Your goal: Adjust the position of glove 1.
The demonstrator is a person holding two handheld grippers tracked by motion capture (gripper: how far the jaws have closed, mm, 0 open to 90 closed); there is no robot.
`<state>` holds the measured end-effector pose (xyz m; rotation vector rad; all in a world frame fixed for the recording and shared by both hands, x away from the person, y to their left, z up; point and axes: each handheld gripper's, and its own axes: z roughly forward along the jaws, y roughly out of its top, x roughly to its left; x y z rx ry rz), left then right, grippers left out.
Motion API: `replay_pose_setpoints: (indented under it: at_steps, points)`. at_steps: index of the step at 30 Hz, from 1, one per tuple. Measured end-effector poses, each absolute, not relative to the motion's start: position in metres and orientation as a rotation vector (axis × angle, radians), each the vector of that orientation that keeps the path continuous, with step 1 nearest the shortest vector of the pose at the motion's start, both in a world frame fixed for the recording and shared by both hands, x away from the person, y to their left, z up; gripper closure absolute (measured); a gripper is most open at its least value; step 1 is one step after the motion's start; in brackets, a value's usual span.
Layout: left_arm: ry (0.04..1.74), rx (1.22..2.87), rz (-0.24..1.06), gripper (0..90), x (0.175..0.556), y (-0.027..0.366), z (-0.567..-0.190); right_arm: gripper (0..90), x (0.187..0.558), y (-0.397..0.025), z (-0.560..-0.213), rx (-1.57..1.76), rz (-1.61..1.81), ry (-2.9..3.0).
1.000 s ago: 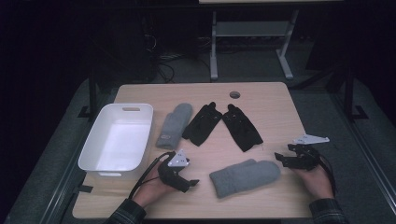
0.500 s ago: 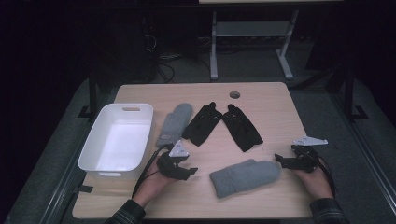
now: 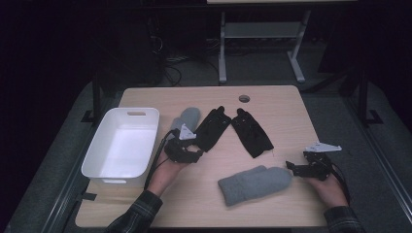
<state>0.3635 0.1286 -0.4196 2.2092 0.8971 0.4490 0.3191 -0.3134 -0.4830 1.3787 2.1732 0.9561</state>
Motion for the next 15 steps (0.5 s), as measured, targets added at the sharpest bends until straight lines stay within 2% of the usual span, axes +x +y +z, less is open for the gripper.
replay_pose_setpoints:
  at_steps: [15]
  points:
    - [1.095,2.164,0.530,40.7,0.430,0.132,-0.424,15.4,0.319,-0.314,-0.483,1.376,0.958,2.176]
